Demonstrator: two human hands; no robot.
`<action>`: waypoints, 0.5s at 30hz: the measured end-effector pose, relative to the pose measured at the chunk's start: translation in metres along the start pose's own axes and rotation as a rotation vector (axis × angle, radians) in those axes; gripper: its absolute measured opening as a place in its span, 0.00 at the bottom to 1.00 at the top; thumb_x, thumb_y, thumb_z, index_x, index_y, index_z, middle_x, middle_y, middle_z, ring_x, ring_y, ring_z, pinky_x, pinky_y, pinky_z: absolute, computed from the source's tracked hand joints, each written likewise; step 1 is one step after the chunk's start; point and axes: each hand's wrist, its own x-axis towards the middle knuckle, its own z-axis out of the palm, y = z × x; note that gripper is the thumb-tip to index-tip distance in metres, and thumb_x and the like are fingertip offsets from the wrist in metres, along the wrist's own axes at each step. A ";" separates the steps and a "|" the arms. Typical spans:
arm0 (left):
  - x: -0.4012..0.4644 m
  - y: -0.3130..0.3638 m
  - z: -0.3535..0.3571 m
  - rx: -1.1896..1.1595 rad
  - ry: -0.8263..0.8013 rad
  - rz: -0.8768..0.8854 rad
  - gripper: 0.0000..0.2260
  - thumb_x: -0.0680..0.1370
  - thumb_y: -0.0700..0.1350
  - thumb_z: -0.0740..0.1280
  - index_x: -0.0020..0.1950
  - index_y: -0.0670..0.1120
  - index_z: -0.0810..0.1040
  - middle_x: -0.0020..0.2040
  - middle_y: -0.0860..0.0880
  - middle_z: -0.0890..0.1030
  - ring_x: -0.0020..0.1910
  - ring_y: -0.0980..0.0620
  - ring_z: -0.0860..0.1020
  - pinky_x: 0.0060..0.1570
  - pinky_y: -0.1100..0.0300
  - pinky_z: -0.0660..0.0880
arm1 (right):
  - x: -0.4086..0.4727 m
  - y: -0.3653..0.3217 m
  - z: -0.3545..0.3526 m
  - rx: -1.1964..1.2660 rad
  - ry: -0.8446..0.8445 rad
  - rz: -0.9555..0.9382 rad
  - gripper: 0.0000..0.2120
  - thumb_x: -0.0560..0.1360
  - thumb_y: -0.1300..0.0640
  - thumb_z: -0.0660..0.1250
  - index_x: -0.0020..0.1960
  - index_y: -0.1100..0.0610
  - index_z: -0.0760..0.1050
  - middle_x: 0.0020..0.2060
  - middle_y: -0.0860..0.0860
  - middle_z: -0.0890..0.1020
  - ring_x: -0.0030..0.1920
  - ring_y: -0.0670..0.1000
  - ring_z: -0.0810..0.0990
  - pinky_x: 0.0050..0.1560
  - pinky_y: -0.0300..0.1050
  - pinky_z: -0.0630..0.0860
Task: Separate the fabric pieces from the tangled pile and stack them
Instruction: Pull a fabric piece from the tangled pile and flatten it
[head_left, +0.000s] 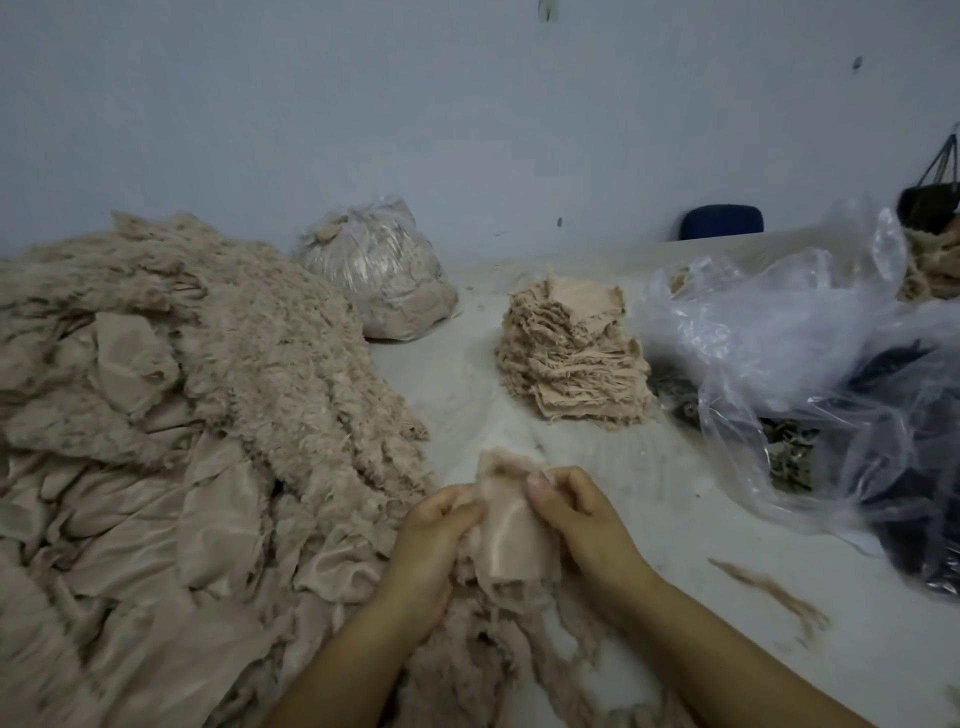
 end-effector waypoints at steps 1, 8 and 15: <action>-0.001 -0.001 0.000 0.065 -0.041 0.000 0.09 0.76 0.36 0.65 0.40 0.42 0.83 0.41 0.38 0.84 0.38 0.47 0.82 0.38 0.57 0.78 | -0.002 -0.001 0.002 -0.075 -0.032 -0.009 0.12 0.74 0.51 0.71 0.51 0.56 0.74 0.43 0.48 0.80 0.44 0.48 0.79 0.45 0.41 0.76; -0.010 0.002 0.015 0.201 -0.061 0.070 0.11 0.80 0.39 0.61 0.42 0.45 0.79 0.35 0.50 0.83 0.32 0.57 0.80 0.31 0.67 0.74 | 0.004 -0.004 0.004 -0.204 0.237 -0.199 0.20 0.77 0.53 0.66 0.29 0.51 0.66 0.24 0.44 0.72 0.27 0.40 0.68 0.30 0.33 0.65; -0.010 0.005 0.013 0.042 0.030 0.042 0.11 0.80 0.38 0.59 0.41 0.42 0.78 0.34 0.50 0.83 0.36 0.53 0.81 0.38 0.61 0.75 | 0.016 -0.009 -0.021 -0.181 0.452 -0.053 0.20 0.80 0.52 0.61 0.29 0.52 0.72 0.26 0.47 0.77 0.29 0.47 0.71 0.35 0.42 0.67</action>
